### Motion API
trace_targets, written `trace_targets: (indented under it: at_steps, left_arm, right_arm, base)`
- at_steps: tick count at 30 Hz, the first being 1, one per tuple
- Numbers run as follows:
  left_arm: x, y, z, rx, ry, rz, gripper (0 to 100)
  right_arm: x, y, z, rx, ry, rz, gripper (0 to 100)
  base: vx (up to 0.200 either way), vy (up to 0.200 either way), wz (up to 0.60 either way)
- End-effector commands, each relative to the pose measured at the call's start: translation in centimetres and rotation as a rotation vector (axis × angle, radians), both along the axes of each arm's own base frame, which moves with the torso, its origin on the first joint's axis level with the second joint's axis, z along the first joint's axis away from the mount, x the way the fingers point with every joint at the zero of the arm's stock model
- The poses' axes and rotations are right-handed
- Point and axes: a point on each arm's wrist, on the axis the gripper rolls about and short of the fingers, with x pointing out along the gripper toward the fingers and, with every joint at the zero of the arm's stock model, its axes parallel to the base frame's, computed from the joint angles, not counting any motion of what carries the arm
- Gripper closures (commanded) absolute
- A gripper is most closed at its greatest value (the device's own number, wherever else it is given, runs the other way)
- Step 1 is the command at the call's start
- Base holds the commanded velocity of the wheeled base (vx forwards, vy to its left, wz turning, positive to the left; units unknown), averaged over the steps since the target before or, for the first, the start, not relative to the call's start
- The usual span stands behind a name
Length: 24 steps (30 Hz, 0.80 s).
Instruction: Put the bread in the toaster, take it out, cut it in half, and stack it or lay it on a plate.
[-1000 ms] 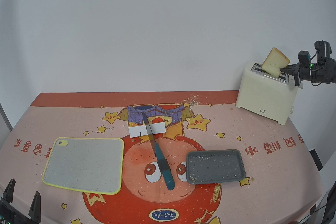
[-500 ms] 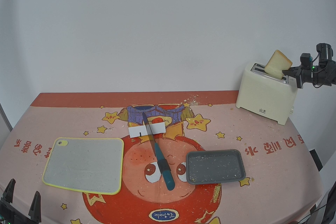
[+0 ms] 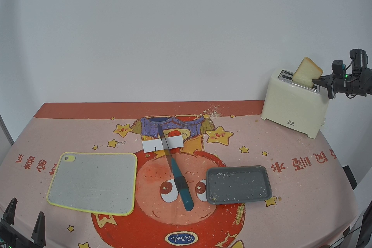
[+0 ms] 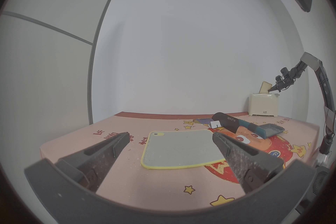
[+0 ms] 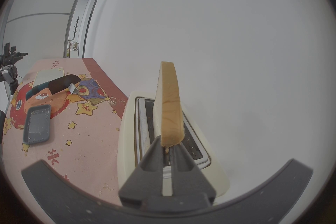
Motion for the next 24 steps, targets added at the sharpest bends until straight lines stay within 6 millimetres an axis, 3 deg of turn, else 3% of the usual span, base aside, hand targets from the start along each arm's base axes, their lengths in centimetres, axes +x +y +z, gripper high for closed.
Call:
trace_targets:
  at_steps: [1,13,14,24]
  left_arm:
    - [0.01,0.00,-0.52,-0.001,0.001,0.000,0]
    - [0.01,0.00,-0.54,-0.001,0.003,-0.001,0]
    - [0.01,0.00,-0.52,-0.001,0.001,-0.001,0]
    - [0.01,0.00,-0.52,-0.001,0.001,0.000,0]
  right_arm:
    - [-0.04,0.04,-0.10,0.000,0.004,-0.001,100]
    - [-0.15,0.06,-0.45,-0.014,0.005,0.004,100]
    - [-0.11,0.11,-0.38,-0.016,0.000,0.006,0]
    - [-0.46,-0.04,-0.64,-0.014,0.013,0.003,0]
  base:
    - [0.000,0.000,0.00]
    - [0.000,0.000,0.00]
    - [0.000,0.000,0.00]
    - [0.000,0.000,0.00]
